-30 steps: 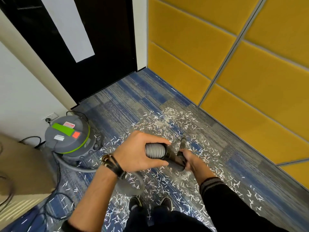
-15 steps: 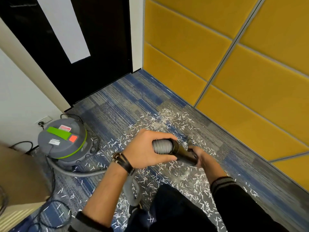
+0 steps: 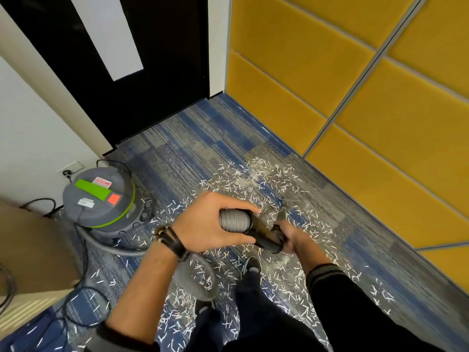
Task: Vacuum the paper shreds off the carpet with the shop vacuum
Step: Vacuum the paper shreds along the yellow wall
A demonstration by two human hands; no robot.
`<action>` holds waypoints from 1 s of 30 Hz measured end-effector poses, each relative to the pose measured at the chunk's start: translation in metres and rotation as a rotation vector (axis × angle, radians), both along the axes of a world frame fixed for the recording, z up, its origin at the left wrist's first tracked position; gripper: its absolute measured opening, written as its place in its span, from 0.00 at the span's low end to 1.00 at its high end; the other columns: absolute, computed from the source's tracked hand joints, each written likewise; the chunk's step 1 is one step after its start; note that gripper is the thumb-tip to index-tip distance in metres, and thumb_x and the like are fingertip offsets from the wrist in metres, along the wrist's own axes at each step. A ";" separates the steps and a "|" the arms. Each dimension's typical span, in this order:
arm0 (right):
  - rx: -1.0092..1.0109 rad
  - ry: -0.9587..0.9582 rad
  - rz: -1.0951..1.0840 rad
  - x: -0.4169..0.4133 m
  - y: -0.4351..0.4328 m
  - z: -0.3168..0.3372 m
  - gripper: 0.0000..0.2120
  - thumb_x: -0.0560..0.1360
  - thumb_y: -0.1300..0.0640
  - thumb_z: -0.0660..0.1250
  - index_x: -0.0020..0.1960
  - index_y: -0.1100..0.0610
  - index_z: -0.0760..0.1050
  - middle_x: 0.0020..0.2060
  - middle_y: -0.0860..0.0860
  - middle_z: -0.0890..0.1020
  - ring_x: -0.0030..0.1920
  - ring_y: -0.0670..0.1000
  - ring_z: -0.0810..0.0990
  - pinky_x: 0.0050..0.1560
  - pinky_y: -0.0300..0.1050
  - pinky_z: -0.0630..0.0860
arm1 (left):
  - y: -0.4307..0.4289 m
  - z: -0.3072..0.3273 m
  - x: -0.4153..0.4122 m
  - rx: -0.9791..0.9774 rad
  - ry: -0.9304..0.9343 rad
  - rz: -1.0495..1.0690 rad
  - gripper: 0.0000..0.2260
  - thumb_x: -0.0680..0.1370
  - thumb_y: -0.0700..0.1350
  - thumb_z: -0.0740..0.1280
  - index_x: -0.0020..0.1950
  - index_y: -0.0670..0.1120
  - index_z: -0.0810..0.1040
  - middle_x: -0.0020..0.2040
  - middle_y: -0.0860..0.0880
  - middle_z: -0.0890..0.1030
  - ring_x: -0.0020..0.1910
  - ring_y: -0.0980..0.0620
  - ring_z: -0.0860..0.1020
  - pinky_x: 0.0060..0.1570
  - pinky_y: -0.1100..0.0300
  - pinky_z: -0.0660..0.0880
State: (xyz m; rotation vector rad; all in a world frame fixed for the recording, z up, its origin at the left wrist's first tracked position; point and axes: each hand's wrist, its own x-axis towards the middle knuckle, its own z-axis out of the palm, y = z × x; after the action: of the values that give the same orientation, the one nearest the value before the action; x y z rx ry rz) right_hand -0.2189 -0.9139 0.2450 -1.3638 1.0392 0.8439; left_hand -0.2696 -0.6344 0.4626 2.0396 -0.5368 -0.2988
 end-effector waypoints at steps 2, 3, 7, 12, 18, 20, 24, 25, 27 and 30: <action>0.025 -0.003 0.011 -0.004 0.014 0.007 0.12 0.81 0.49 0.62 0.49 0.59 0.68 0.36 0.59 0.81 0.37 0.57 0.82 0.46 0.54 0.83 | 0.011 0.006 0.000 0.000 0.009 -0.004 0.24 0.69 0.52 0.84 0.63 0.56 0.85 0.55 0.61 0.86 0.54 0.62 0.84 0.59 0.57 0.80; 0.045 -0.005 -0.009 -0.008 0.016 0.010 0.12 0.81 0.48 0.61 0.50 0.58 0.68 0.38 0.59 0.80 0.38 0.57 0.82 0.43 0.53 0.83 | 0.012 0.008 0.000 -0.001 0.020 -0.013 0.24 0.69 0.53 0.84 0.64 0.56 0.85 0.55 0.61 0.86 0.55 0.62 0.84 0.60 0.56 0.80; 0.045 -0.023 -0.045 -0.035 -0.004 0.005 0.12 0.82 0.49 0.58 0.55 0.59 0.69 0.49 0.60 0.78 0.46 0.59 0.79 0.50 0.55 0.80 | -0.009 0.004 -0.010 -0.018 0.036 -0.091 0.25 0.68 0.53 0.84 0.63 0.54 0.85 0.56 0.60 0.86 0.55 0.62 0.84 0.60 0.55 0.80; -0.081 -0.054 0.068 -0.033 -0.037 -0.018 0.17 0.74 0.45 0.67 0.49 0.58 0.69 0.40 0.59 0.77 0.38 0.59 0.78 0.44 0.57 0.81 | -0.015 -0.003 -0.025 -0.040 0.022 -0.042 0.24 0.69 0.51 0.84 0.63 0.54 0.85 0.55 0.59 0.87 0.54 0.61 0.84 0.61 0.56 0.80; -0.097 -0.085 0.047 -0.001 -0.018 0.010 0.11 0.80 0.51 0.61 0.54 0.59 0.67 0.37 0.58 0.78 0.35 0.58 0.79 0.55 0.58 0.79 | -0.002 0.000 -0.020 -0.048 -0.059 0.014 0.23 0.71 0.55 0.82 0.64 0.55 0.84 0.54 0.59 0.87 0.51 0.60 0.85 0.57 0.55 0.81; -0.061 -0.068 0.041 -0.003 -0.014 0.006 0.10 0.81 0.50 0.60 0.51 0.57 0.68 0.38 0.57 0.77 0.34 0.56 0.79 0.41 0.50 0.81 | -0.009 0.000 -0.018 -0.014 -0.054 -0.008 0.23 0.70 0.55 0.82 0.65 0.56 0.84 0.54 0.60 0.87 0.51 0.61 0.85 0.58 0.55 0.81; 0.016 -0.012 -0.040 -0.016 -0.019 -0.003 0.13 0.83 0.50 0.55 0.48 0.58 0.71 0.42 0.58 0.81 0.39 0.57 0.80 0.32 0.47 0.81 | -0.023 0.002 -0.009 -0.006 0.025 -0.083 0.25 0.69 0.54 0.83 0.65 0.57 0.84 0.56 0.60 0.86 0.55 0.63 0.83 0.63 0.59 0.78; 0.013 -0.016 -0.063 -0.019 -0.024 -0.005 0.13 0.83 0.49 0.55 0.49 0.58 0.71 0.45 0.59 0.80 0.42 0.58 0.80 0.35 0.51 0.82 | -0.026 0.002 -0.007 0.005 0.017 -0.093 0.25 0.69 0.54 0.83 0.64 0.57 0.84 0.56 0.60 0.86 0.54 0.64 0.83 0.63 0.61 0.77; -0.046 -0.021 -0.032 -0.023 -0.039 -0.018 0.11 0.81 0.49 0.56 0.52 0.57 0.69 0.49 0.60 0.77 0.48 0.60 0.79 0.47 0.60 0.82 | -0.031 0.004 -0.004 0.019 0.003 -0.095 0.24 0.69 0.54 0.83 0.64 0.58 0.84 0.55 0.61 0.86 0.54 0.66 0.83 0.62 0.65 0.75; -0.125 -0.025 0.031 -0.017 -0.050 -0.013 0.12 0.80 0.48 0.57 0.53 0.58 0.67 0.45 0.60 0.77 0.44 0.60 0.80 0.45 0.57 0.82 | -0.031 0.005 -0.001 0.009 0.004 -0.065 0.24 0.69 0.53 0.84 0.64 0.57 0.85 0.55 0.60 0.87 0.54 0.64 0.83 0.63 0.65 0.76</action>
State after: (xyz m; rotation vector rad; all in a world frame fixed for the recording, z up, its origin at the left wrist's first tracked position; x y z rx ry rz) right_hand -0.2355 -0.9636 0.2324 -1.4955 1.0688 0.7939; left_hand -0.2706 -0.6656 0.4673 2.0329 -0.6011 -0.3441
